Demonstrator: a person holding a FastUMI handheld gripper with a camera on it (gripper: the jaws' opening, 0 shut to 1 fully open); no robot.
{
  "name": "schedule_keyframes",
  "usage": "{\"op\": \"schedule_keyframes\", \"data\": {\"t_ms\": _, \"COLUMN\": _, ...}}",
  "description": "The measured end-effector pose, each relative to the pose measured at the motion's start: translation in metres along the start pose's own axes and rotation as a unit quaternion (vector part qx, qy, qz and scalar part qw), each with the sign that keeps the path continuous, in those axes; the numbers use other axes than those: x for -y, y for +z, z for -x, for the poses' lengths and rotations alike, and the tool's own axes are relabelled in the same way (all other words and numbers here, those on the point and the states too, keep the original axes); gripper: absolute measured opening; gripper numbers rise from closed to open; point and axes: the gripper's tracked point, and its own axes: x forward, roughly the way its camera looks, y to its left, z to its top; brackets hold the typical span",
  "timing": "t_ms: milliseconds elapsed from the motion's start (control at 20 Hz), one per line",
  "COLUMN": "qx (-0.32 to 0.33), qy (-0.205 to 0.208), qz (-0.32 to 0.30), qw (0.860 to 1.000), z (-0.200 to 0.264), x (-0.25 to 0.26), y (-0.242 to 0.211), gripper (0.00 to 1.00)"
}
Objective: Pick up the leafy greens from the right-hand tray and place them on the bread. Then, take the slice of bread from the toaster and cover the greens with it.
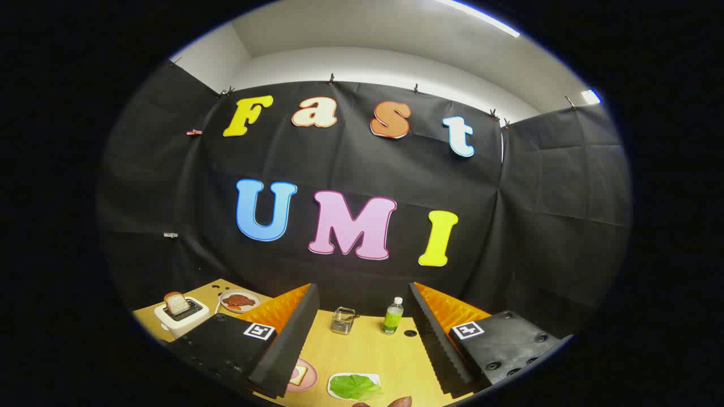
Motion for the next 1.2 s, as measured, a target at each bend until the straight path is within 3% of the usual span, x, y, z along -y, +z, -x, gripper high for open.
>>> {"op": "schedule_keyframes", "data": {"t_ms": 1000, "qx": -0.040, "qy": 0.014, "qz": -0.009, "qw": 0.999, "z": 0.000, "x": -0.007, "y": -0.023, "gripper": 0.97}}
{"op": "schedule_keyframes", "data": {"t_ms": 1200, "qx": -0.082, "qy": 0.050, "qz": 0.009, "qw": 0.995, "z": -0.008, "x": -0.015, "y": -0.054, "gripper": 0.97}}
